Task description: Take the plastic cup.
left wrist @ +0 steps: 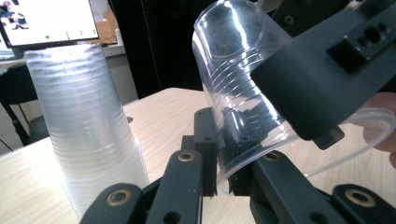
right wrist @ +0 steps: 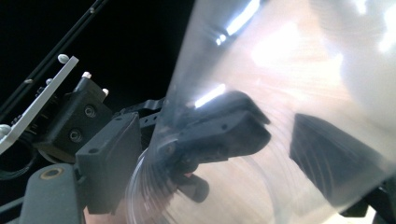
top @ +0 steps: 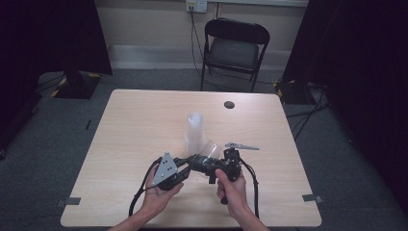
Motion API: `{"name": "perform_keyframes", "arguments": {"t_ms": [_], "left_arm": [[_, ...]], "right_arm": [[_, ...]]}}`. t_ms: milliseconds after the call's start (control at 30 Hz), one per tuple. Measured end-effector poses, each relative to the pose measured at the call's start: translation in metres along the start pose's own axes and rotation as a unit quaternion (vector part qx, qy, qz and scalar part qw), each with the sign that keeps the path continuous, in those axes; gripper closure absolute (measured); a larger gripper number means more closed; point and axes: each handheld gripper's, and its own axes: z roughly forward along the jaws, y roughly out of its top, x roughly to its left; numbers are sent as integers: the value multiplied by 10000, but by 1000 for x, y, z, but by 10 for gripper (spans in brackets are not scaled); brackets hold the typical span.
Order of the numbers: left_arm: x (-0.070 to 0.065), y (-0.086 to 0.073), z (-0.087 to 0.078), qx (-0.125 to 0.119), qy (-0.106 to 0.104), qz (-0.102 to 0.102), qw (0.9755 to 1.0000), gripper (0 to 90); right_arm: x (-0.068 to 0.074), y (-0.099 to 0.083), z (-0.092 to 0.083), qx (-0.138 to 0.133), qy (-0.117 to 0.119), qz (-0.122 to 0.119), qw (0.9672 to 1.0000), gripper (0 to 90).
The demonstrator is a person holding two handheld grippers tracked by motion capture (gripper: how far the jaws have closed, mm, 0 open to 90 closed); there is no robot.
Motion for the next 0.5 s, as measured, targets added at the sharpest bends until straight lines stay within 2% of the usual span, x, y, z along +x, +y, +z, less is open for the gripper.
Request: {"name": "perform_keyframes", "arguments": {"t_ms": [67, 267, 467, 500], "left_arm": [[1, -1, 0, -22, -10, -60, 10000, 851], [4, -1, -1, 3, 30, -75, 10000, 852], [16, -3, -6, 46, 115, -408, 9991, 855], [18, -4, -7, 71, 120, -599, 9981, 855]], "right_arm": [[1, -1, 0, -61, -84, -54, 9999, 146], [2, 0, -2, -67, -120, -181, 9997, 143], [5, 1, -6, -87, -181, -423, 9989, 140], [6, 2, -7, -85, -202, -453, 9987, 140]]}}
